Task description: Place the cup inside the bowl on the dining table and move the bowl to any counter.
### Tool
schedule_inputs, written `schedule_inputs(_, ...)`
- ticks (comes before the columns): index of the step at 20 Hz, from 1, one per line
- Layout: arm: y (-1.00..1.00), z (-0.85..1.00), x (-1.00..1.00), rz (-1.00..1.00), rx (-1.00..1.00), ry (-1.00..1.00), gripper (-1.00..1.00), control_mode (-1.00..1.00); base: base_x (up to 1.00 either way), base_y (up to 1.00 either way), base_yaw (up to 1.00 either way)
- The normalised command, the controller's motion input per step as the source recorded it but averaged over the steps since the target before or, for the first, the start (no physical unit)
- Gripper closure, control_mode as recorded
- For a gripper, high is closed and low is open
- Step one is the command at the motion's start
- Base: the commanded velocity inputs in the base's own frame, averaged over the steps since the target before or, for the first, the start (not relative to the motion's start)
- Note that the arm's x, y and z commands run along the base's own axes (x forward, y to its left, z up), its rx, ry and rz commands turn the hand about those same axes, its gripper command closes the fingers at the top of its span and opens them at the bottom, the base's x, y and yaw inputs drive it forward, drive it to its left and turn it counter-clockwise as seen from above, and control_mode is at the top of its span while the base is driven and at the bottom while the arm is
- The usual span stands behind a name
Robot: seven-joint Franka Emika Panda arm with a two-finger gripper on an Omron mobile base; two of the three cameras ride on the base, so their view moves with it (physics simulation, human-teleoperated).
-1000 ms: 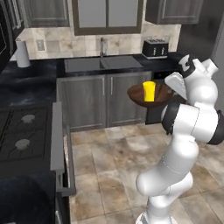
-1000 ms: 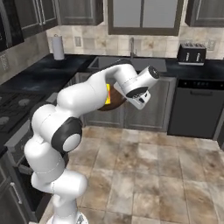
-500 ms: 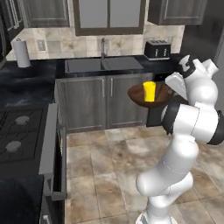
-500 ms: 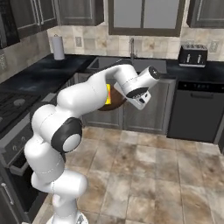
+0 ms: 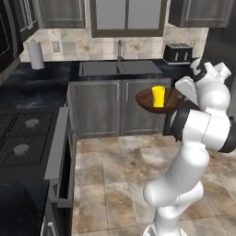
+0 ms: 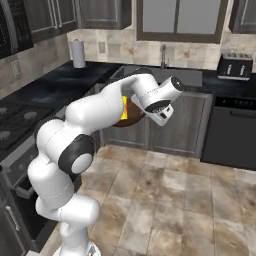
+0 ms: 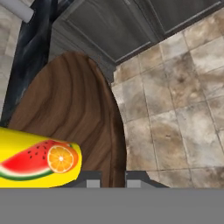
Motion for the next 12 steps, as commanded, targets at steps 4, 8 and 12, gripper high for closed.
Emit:
schedule_inputs(4, 0.00, 0.00, 0.00, 0.00, 0.00, 0.00, 1.00, 1.00, 0.32, -0.24, 0.26)
schedule_inputs(8, 0.00, 0.00, 0.00, 0.00, 0.00, 0.00, 1.00, 1.00, 0.26, -0.29, 0.33)
schedule_inputs(12, 0.00, 0.00, 0.00, 0.00, 0.00, 0.00, 1.00, 1.00, 0.22, -0.30, 0.36)
